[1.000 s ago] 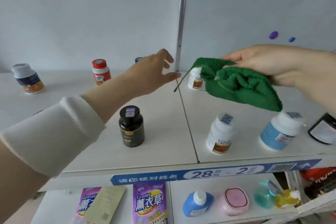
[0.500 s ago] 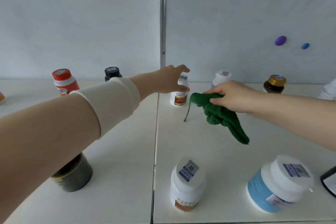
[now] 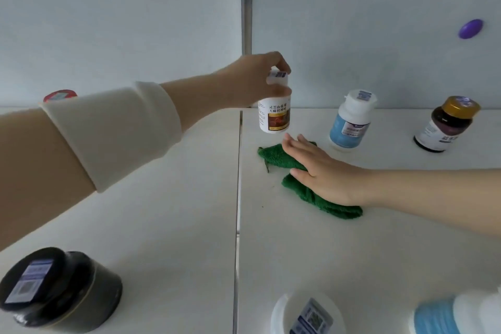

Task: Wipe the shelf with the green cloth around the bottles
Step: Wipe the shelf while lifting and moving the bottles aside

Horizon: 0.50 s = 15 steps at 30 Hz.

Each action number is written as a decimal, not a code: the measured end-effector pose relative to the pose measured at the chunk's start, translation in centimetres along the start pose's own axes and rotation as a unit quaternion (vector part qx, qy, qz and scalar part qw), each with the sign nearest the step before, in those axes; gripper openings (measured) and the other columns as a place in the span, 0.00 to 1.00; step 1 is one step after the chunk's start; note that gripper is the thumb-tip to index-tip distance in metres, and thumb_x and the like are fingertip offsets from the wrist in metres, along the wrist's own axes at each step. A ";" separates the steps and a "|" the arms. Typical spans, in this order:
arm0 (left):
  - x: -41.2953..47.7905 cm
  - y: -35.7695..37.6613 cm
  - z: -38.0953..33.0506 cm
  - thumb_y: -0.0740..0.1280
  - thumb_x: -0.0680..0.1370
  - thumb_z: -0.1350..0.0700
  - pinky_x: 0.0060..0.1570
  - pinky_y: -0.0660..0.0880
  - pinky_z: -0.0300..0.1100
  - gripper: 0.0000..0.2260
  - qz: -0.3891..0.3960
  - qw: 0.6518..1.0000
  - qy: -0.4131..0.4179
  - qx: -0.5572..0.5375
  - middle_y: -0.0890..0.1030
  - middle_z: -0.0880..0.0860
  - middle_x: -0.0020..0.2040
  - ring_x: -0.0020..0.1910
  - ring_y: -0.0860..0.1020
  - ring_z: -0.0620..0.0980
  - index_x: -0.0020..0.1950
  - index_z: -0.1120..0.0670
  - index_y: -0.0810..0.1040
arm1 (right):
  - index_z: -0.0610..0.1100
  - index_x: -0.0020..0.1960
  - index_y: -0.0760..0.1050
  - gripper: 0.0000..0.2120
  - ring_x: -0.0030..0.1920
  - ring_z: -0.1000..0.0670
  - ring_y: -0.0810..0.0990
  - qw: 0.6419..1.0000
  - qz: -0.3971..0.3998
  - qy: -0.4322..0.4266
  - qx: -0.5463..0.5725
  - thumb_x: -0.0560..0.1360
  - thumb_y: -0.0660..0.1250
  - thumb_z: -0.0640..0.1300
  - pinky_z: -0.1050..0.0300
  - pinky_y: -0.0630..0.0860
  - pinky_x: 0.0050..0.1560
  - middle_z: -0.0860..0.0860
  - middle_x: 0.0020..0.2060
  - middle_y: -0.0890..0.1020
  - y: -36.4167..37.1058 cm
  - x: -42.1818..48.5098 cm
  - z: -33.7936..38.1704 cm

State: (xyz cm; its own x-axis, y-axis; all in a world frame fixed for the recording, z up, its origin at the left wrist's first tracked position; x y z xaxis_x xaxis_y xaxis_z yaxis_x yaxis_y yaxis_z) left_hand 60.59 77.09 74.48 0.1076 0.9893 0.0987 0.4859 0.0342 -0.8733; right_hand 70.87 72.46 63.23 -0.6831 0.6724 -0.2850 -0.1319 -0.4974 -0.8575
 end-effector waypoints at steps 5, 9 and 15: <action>-0.1 -3.6 0.5 0.64 0.76 0.50 0.41 0.73 0.41 0.17 -0.045 0.999 -0.004 -0.006 0.73 0.54 0.63 0.48 0.74 0.52 0.64 0.50 0.70 | 0.49 0.76 0.47 0.26 0.74 0.61 0.36 0.990 0.013 -0.141 -0.025 0.81 0.51 0.47 0.73 0.35 0.67 0.60 0.74 0.40 2.4 -0.1 3.6; -0.3 -4.1 1.3 0.64 0.76 0.49 0.42 0.73 0.36 0.17 -0.044 0.999 -0.006 -0.009 0.74 0.53 0.62 0.49 0.78 0.55 0.64 0.49 0.70 | 0.50 0.74 0.50 0.27 0.73 0.64 0.37 0.965 0.068 -0.253 -0.012 0.77 0.49 0.54 0.74 0.35 0.70 0.62 0.73 0.46 4.9 -4.0 5.6; -0.2 -4.2 2.3 0.64 0.76 0.49 0.37 0.68 0.32 0.17 -0.051 0.999 -0.006 -0.004 0.73 0.51 0.57 0.45 0.73 0.51 0.64 0.49 0.70 | 0.44 0.74 0.57 0.23 0.76 0.52 0.48 0.983 -0.113 -0.140 -0.028 0.79 0.53 0.44 0.71 0.38 0.69 0.49 0.76 0.53 0.3 2.5 2.8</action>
State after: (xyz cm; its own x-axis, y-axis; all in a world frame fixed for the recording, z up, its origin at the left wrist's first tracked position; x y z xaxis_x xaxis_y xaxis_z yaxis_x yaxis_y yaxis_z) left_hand 56.53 77.08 77.02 0.0463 0.9823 0.1814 0.5009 0.1343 -0.8550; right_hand 67.12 72.43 63.51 -0.8132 0.5807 0.0378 -0.2679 -0.3159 -0.9102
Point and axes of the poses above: each hand's wrist, its own x-axis towards the middle knuckle, its own y-axis out of the palm, z = x × y, the point moved 9 cm from there along x, towards the middle knuckle
